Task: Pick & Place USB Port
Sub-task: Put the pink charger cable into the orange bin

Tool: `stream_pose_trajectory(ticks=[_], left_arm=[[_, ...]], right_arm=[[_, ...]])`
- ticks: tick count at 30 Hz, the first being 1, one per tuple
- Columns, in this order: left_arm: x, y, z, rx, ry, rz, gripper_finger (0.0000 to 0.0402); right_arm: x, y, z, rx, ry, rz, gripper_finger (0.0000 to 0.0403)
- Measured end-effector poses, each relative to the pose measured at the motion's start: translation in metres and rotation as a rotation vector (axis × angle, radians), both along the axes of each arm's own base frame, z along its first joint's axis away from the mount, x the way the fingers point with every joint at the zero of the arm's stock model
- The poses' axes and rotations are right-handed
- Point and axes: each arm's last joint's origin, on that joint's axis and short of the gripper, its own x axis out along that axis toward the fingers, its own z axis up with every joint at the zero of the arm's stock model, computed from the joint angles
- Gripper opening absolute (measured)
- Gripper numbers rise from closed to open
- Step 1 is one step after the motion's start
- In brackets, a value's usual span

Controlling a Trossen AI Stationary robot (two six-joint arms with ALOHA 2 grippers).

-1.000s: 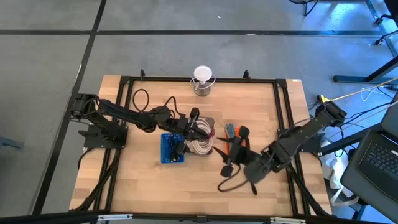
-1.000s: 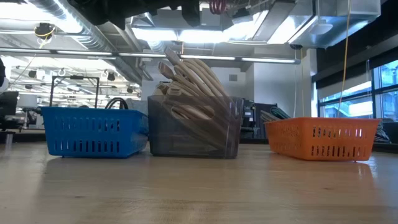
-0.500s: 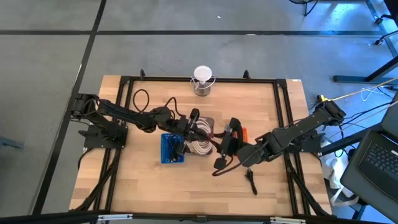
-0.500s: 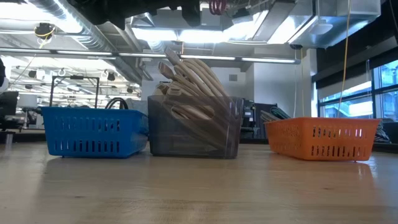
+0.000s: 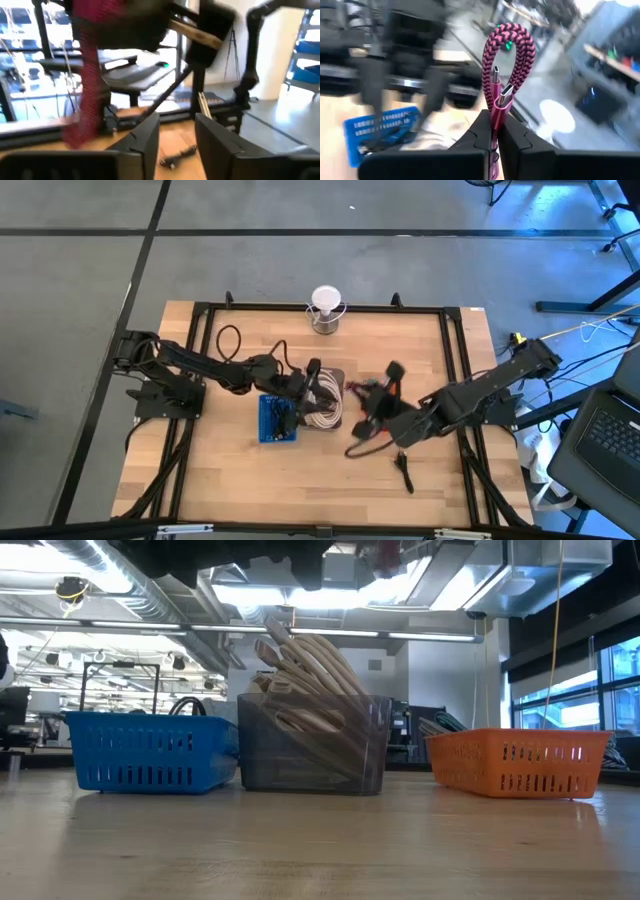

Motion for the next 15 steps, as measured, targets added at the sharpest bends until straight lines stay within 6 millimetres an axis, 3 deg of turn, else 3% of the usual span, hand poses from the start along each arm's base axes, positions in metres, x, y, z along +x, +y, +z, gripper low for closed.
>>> stream_pose_trajectory(ticks=[6, 10, 15], left_arm=[[0.001, 0.002, -0.008, 0.026, 0.073, 0.061, 0.0167], [0.001, 0.003, -0.009, 0.073, 0.078, 0.097, 0.0179], [0.001, 0.005, -0.009, 0.081, 0.076, 0.135, 0.0175]], right_arm=[[-0.045, -0.017, -0.004, 0.278, 0.033, -0.123, 0.0012], [-0.068, -0.019, -0.026, 0.401, 0.087, -0.262, 0.0012], [-0.080, -0.018, -0.060, 0.523, 0.118, -0.347, 0.0010]])
